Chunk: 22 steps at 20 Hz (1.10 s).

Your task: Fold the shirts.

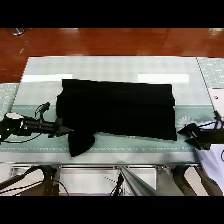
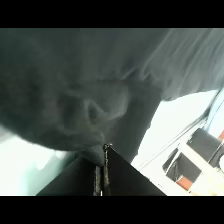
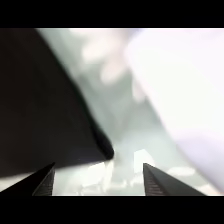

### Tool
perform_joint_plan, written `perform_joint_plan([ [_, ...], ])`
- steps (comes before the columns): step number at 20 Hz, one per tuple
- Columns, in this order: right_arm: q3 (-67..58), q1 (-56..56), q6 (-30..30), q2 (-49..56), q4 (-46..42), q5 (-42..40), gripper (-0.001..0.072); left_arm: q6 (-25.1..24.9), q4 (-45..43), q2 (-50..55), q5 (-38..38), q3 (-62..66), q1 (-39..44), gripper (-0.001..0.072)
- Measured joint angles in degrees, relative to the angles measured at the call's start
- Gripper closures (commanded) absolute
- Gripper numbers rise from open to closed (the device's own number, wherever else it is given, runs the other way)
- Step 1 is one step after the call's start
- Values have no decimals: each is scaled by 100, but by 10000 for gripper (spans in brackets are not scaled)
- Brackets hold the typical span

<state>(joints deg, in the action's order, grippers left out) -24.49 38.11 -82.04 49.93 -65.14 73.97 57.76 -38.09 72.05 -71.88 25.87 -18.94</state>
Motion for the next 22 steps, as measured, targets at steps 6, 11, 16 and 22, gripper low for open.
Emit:
perform_joint_plan([
  [6, 129, -514, 122, 621, 553, -308, 91, -24, 85, -11, 116, 0, 2, 681],
  [11, -127, -1060, 243, 1182, 1032, -960, 687, -33, 103, -11, 197, 0, 2, 681],
  [16, -898, -1381, 501, 1397, 1141, -831, 690, -28, 162, -11, 35, 433, -4, 681],
  [22, -2428, -1462, 564, 2004, 1366, -573, 690, 557, 308, 352, 57, 2083, 166, 681],
])
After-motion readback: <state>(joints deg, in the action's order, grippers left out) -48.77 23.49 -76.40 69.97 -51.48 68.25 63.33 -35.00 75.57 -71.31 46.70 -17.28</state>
